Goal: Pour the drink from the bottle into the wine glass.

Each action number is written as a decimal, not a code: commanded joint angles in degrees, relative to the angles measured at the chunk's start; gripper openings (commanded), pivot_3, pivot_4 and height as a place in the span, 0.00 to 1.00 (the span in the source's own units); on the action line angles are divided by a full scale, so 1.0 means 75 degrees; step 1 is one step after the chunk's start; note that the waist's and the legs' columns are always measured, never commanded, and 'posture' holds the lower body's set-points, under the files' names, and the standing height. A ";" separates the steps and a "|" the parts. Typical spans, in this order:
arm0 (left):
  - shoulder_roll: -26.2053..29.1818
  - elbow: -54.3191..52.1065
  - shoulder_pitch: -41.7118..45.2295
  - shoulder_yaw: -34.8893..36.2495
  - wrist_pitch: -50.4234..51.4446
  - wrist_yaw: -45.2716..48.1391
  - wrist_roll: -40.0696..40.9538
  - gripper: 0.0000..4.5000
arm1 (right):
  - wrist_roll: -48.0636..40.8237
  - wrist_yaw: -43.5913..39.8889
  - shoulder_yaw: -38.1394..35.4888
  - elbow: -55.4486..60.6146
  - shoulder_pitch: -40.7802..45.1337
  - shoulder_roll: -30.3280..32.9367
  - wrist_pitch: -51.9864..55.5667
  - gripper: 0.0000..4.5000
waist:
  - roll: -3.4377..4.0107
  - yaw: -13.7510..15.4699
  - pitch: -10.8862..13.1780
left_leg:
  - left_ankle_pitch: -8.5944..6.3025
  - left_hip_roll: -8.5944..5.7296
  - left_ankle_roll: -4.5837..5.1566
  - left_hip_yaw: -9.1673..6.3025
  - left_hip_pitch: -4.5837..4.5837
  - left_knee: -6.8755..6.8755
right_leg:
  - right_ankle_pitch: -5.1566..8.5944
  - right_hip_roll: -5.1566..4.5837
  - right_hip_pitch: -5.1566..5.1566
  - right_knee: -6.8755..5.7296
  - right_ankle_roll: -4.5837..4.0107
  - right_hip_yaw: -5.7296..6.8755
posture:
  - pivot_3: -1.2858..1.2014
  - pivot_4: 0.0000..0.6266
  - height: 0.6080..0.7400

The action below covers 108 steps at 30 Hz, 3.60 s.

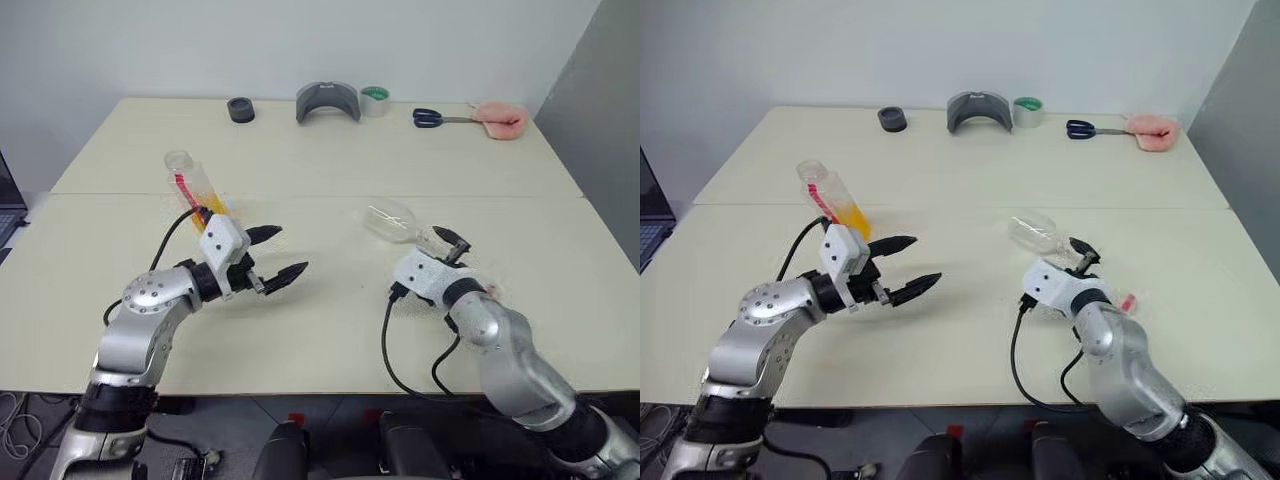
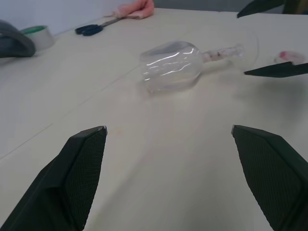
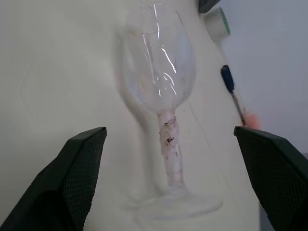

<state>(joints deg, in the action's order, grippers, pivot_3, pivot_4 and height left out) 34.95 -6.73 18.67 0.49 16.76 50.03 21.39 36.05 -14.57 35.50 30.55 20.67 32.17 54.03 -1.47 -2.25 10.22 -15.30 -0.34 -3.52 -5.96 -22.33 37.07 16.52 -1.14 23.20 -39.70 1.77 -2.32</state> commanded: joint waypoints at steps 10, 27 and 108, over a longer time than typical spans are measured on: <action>-0.0653 0.0523 0.0901 -0.0578 -0.0437 0.0307 -0.0330 0.99 | 0.1982 0.0628 0.0283 -0.3000 0.0883 -0.1240 -0.0392 1.00 | -0.0002 -0.0014 -0.0001 | 0.0006 -0.0003 -0.0010 0.0004 -0.0004 0.0004 | -0.0001 -0.0004 0.0002 0.0001 0.0000 -0.0003 | 0.52 0.24 1.00; -0.0927 0.0770 0.0643 -0.0580 -0.0958 0.0341 -0.0519 1.00 | 0.1917 0.1309 -0.0403 -0.5675 0.1710 -0.1984 -0.2024 0.65 | -0.0010 -0.0133 -0.0007 | 0.0002 0.0000 -0.0002 0.0026 0.0031 -0.0001 | -0.0001 -0.0003 -0.0006 -0.0024 -0.0001 -0.0022 | 0.52 0.24 1.00; 0.0118 -0.0096 0.0018 0.0566 0.1373 0.0645 0.0597 1.00 | -0.5339 -0.0124 -0.4014 -0.5111 0.1199 -0.4249 -0.5368 0.04 | 0.0013 -0.0195 -0.0071 | -0.0003 0.0027 0.0005 0.0005 0.0173 -0.0102 | 0.0014 0.0019 -0.0151 0.0082 -0.0011 -0.0010 | 0.52 0.24 1.00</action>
<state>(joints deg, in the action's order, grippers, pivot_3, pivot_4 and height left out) 35.03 -4.78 18.92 3.01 27.47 55.44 24.84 -3.01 -14.32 5.96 -4.50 27.51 0.97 19.13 -1.37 -3.71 9.69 -15.32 -0.13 -3.49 -5.91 -21.04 36.26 16.62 -1.02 22.08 -39.06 1.68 -2.40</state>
